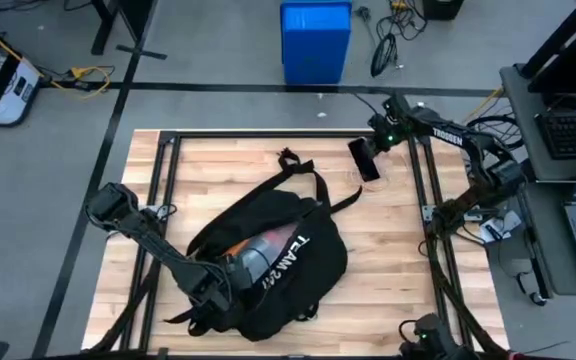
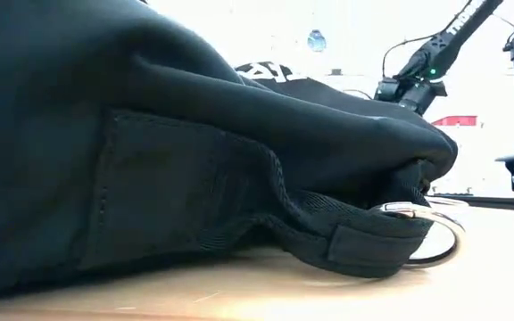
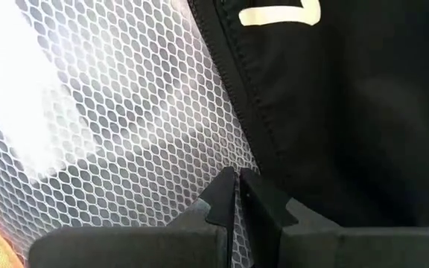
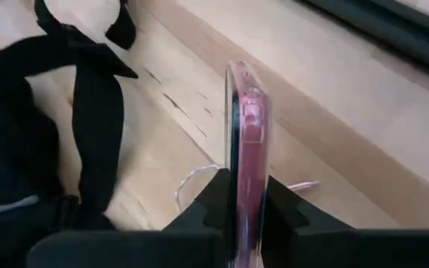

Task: Unpack backpack
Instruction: Remove the pink cellphone from the black backpack

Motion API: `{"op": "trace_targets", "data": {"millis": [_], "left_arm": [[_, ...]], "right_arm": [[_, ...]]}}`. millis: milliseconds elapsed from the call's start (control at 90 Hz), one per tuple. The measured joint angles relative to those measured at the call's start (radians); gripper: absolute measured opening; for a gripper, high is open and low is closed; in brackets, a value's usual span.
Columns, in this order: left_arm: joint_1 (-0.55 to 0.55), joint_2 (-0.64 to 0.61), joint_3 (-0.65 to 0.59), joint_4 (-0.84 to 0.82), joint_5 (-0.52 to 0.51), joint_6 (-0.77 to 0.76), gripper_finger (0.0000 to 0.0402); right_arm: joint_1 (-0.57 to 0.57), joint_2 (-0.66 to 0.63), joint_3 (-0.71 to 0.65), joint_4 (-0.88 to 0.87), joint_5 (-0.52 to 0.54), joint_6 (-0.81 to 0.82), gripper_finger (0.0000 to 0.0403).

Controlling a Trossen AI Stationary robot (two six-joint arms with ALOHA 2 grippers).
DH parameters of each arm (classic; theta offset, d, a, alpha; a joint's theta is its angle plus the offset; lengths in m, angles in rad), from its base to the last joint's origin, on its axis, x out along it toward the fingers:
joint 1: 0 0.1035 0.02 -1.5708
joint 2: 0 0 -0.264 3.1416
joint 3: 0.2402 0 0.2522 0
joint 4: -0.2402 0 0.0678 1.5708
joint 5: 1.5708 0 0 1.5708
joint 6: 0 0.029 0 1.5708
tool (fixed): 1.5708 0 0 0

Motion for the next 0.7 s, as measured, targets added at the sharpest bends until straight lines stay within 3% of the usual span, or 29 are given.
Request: {"op": "trace_targets", "data": {"millis": [278, 411, 700], "left_arm": [[-0.002, 0.0, 0.0, 0.004, 0.0, 0.017, 0.0012], [-0.002, 0.0, 0.0, 0.007, 0.0, 0.025, 0.0012], [-0.002, 0.0, 0.0, 0.008, 0.0, 0.046, 0.0012]], "right_arm": [[-0.055, 0.0, -0.015, -0.002, 0.007, 0.038, 0.002], [-0.05, 0.0, -0.015, -0.012, 0.074, 0.056, 0.0022], [-0.05, 0.0, -0.1, 0.023, 0.115, 0.05, 0.0061]]}}
